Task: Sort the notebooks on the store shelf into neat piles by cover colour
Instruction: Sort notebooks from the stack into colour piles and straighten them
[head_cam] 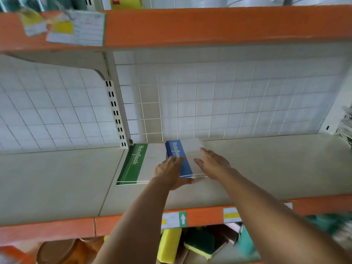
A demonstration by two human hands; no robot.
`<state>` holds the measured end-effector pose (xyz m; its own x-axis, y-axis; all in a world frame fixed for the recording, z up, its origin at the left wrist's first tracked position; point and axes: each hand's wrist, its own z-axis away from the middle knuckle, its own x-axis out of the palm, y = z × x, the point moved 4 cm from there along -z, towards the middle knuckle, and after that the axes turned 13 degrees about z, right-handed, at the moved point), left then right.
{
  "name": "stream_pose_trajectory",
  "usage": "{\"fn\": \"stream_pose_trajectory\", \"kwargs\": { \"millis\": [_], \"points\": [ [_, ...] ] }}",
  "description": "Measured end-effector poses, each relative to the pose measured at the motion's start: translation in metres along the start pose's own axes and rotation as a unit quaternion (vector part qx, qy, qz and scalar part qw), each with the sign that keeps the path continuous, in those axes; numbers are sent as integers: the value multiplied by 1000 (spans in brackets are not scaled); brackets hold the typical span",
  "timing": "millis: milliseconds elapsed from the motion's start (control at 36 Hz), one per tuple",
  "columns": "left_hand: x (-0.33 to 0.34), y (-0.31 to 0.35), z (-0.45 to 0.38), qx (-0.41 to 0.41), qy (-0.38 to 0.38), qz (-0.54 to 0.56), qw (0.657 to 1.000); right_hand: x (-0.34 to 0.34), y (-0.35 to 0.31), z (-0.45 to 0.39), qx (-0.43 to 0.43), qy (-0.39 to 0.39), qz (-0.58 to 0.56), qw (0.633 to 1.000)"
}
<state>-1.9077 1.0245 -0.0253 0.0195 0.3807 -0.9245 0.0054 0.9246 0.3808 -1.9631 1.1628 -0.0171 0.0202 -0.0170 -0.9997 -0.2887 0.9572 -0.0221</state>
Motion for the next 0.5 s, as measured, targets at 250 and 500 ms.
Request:
{"fn": "stream_pose_trajectory", "kwargs": {
  "millis": [250,500],
  "points": [
    [5,2,-6,-15,1,-2,1000,2,0,5,-63,3,65,996],
    [-16,-19,6,-39,63,-32,997,2,3,10,-105,-33,168,980]
  ]
}}
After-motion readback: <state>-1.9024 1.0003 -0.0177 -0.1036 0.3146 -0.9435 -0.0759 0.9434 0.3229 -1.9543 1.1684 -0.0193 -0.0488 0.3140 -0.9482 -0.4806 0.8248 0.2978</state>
